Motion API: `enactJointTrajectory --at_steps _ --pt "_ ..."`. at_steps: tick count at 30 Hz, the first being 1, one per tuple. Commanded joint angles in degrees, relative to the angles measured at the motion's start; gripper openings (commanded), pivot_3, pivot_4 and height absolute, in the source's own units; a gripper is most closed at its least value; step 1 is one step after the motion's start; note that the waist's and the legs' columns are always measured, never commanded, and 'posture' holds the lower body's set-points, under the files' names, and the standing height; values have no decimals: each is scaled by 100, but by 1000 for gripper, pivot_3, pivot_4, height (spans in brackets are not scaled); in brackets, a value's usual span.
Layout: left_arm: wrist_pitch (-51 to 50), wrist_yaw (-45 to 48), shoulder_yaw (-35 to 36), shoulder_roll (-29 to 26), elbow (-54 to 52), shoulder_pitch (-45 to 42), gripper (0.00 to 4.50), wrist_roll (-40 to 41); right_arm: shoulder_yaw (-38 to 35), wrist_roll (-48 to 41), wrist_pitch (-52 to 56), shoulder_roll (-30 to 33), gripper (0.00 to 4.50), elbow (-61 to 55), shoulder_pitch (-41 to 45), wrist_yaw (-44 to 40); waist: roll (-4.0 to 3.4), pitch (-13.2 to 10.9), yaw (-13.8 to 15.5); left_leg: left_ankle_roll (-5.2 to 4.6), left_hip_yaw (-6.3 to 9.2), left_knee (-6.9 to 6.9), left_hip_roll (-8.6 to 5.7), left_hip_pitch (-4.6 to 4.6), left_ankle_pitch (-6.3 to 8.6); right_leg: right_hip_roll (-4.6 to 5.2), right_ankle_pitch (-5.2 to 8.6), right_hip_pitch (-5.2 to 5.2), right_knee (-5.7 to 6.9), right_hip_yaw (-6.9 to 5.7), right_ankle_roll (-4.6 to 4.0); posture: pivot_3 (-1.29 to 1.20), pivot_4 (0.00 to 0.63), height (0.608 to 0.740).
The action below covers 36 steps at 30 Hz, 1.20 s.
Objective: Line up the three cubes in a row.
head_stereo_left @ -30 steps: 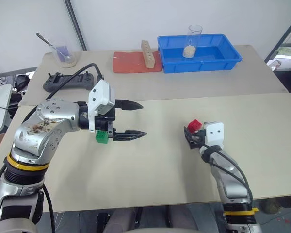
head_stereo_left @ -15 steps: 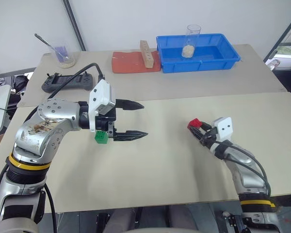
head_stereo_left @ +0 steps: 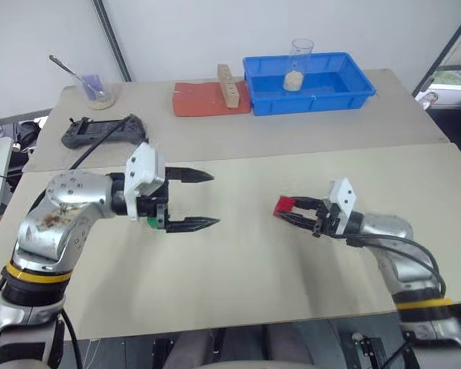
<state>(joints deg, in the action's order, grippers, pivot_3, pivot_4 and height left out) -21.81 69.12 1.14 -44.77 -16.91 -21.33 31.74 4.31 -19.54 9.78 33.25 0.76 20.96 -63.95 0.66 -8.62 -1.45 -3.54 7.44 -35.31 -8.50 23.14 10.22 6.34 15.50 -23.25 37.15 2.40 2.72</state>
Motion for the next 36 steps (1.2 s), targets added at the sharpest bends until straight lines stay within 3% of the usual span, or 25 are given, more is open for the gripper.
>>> enactJointTrajectory --at_steps 1,8,14,25,36 --pt "501 253 287 -99 -213 579 4500 0 445 -93 -145 -141 1420 388 561 -846 0 0 14 1 0 0 7 1 1 -4 -2 0 -1 -1 -4 0 150 740" --pt "778 -15 569 -101 -948 1834 4500 -13 926 351 -1395 -572 1420 2296 1383 -2017 2 -3 122 6 -9 -5 24 1 6 -15 -14 -3 -5 -3 -22 0 150 740" --pt "817 -267 795 -100 -1230 2375 4500 -42 952 524 -2010 -509 1420 3005 1461 -2636 1 -3 121 7 -12 -12 30 -1 8 -23 -17 -2 -3 -2 -25 0 150 740" --pt "734 -462 643 -91 -1366 2307 4500 -38 691 499 -2259 73 1420 3722 1583 -2854 1 -3 136 31 -15 -13 36 -10 22 -28 -20 2 -2 -1 -30 0 150 740" --pt "771 -461 369 -62 -1264 2126 4500 -90 899 613 -2743 409 1420 4119 1491 -2855 1 -3 155 30 -19 -13 37 -21 22 -27 -20 12 -4 0 -31 0 150 740"
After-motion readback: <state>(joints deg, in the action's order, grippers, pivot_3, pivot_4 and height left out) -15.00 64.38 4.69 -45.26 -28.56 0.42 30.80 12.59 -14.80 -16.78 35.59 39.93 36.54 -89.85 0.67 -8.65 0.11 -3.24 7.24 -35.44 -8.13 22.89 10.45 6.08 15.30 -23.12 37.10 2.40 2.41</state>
